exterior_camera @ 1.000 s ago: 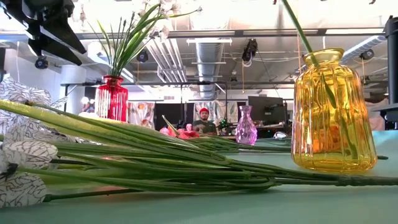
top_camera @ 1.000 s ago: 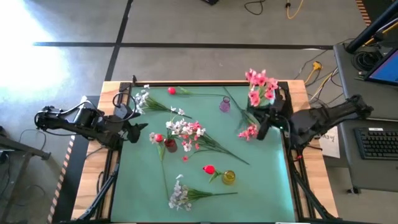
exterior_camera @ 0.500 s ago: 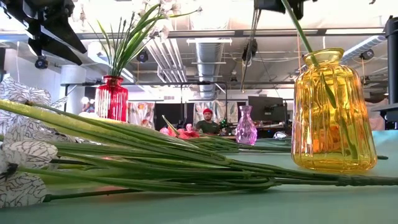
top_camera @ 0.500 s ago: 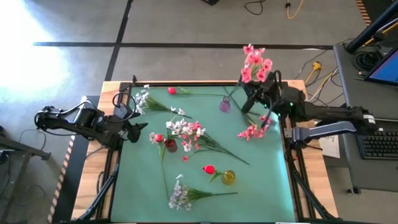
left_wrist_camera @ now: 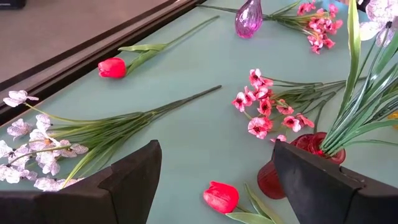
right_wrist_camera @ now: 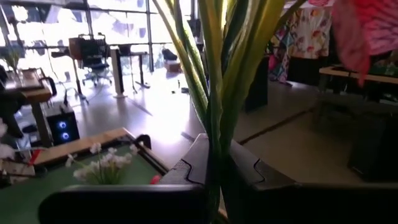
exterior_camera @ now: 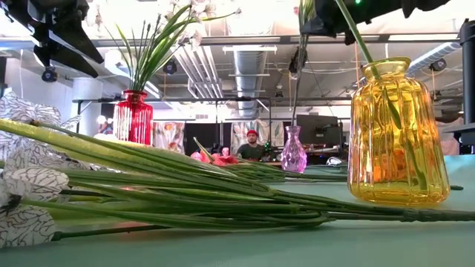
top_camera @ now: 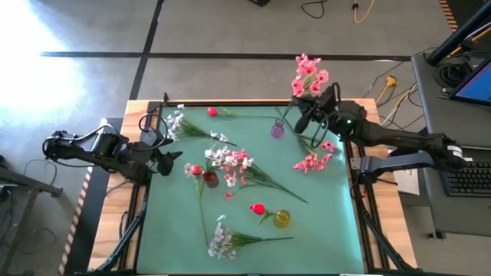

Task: Sort flowers into vase by color
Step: Put the bottom pink flower into the purple flower vase

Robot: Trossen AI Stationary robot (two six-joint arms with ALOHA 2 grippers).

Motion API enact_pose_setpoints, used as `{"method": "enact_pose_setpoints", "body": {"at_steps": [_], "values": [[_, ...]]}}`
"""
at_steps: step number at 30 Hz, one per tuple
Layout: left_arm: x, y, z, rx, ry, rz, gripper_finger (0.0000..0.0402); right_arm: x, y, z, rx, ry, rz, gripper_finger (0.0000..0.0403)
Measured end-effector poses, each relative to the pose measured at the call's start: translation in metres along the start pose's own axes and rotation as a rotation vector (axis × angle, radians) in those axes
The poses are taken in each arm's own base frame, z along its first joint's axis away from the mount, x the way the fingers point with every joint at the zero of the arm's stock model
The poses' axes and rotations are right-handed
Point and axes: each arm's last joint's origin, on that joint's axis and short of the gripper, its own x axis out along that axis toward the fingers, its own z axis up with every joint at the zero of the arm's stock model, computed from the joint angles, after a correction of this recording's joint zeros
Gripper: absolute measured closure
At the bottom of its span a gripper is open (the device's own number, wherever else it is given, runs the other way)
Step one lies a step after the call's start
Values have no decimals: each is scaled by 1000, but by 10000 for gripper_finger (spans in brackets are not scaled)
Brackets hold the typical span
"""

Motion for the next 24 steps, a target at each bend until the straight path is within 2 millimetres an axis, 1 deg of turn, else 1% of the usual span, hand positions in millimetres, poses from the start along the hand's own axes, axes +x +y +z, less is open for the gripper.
{"method": "enact_pose_setpoints", "body": {"at_steps": [14, 18, 24], "values": [[0, 0, 0, 1, 0, 1, 109, 23, 8, -27, -63, 108, -33, 384], [0, 0, 0, 1, 0, 1, 109, 28, 10, -35, -77, 140, -50, 365], [0, 0, 0, 1, 1, 0, 109, 31, 11, -43, -93, 176, -77, 330]]}}
